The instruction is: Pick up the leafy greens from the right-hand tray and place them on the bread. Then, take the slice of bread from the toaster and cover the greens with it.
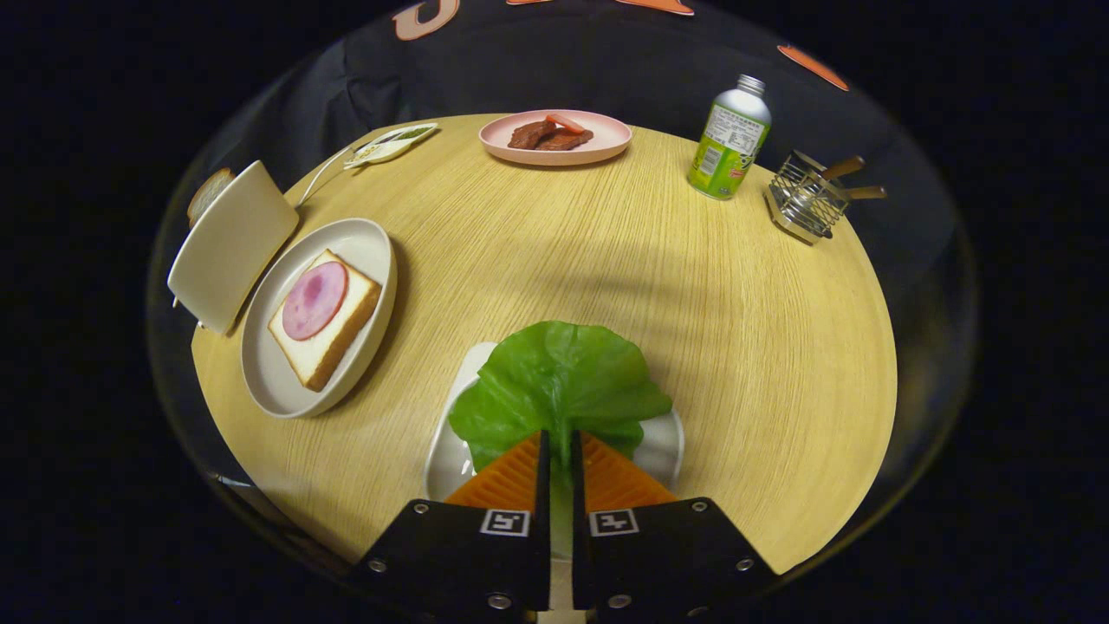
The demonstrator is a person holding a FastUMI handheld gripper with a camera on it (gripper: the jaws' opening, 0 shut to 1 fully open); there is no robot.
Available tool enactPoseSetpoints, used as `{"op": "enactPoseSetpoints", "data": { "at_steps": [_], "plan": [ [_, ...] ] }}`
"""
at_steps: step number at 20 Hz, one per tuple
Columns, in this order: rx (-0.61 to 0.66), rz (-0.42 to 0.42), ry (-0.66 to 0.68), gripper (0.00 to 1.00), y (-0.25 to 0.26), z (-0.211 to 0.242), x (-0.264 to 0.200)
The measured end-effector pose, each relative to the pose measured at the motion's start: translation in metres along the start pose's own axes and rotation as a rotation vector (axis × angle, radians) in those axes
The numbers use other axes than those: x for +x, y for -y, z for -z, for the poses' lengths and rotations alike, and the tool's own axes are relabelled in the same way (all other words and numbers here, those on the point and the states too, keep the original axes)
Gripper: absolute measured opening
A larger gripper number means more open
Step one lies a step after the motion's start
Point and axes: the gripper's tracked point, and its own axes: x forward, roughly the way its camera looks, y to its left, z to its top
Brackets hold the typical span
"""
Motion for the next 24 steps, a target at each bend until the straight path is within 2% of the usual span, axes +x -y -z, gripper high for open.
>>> {"op": "enactPoseSetpoints", "data": {
  "at_steps": [1, 3, 8, 12, 18, 24],
  "plan": [
    [0.017, 0.011, -0.001, 0.04, 0.0, -0.001, 0.0],
    [0.052, 0.039, -0.012, 0.01, 0.003, 0.0, -0.002],
    [0.224, 0.006, 0.056, 0.01, -0.002, -0.021, -0.037],
    [0.273, -0.037, 0.129, 0.01, -0.02, -0.052, -0.072],
    [0.23, -0.178, 0.193, 0.01, -0.099, -0.1, -0.092],
    [0.1, -0.282, 0.109, 0.01, -0.192, -0.098, -0.067]
  ]
}}
